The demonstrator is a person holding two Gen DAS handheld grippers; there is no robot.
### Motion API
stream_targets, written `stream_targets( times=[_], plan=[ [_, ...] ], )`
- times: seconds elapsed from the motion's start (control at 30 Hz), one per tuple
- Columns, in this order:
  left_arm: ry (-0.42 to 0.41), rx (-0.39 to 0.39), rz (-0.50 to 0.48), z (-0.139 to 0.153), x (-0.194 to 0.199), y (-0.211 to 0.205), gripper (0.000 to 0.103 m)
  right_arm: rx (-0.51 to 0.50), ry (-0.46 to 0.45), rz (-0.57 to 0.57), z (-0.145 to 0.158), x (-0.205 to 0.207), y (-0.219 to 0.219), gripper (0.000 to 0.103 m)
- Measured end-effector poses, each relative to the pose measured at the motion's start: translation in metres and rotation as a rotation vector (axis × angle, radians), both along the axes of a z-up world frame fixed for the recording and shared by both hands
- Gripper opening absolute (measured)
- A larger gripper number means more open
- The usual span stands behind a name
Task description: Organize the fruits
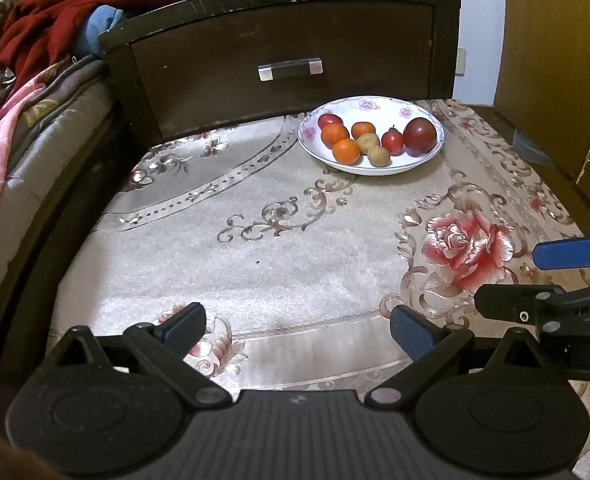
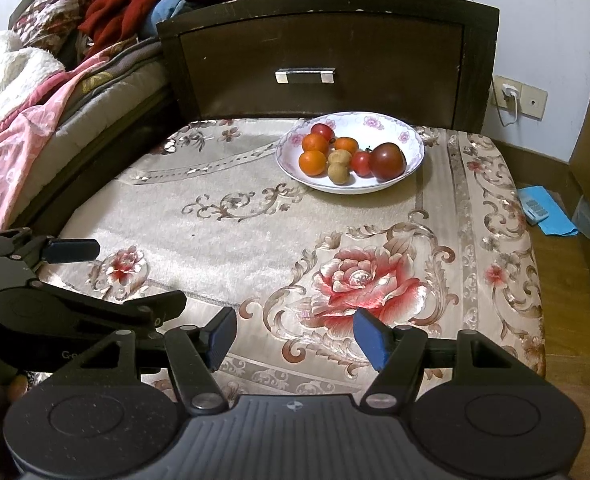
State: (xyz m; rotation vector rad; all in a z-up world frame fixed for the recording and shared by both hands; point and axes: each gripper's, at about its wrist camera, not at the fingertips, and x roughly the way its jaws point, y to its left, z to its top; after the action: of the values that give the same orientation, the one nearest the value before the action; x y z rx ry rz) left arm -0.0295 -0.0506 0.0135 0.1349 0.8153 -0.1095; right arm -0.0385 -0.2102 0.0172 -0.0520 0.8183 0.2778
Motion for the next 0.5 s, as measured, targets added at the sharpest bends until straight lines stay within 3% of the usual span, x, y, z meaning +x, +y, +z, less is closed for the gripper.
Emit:
stream_targets(
  times=[0.17,0.5],
  plan=[
    [-0.02,0.051,0.001,0.0045,-0.0015,-0.0036,0.103,0.006,-0.003,-0.002,0.0002,-0.0008,-0.0001,0.059],
    [0.016,0.029,0.02,0.0023,0.0007,-0.0015,0.103,0.017,-0.005,-0.009,-0.0003,-0.0001,-0.0009,0.06]
  ],
)
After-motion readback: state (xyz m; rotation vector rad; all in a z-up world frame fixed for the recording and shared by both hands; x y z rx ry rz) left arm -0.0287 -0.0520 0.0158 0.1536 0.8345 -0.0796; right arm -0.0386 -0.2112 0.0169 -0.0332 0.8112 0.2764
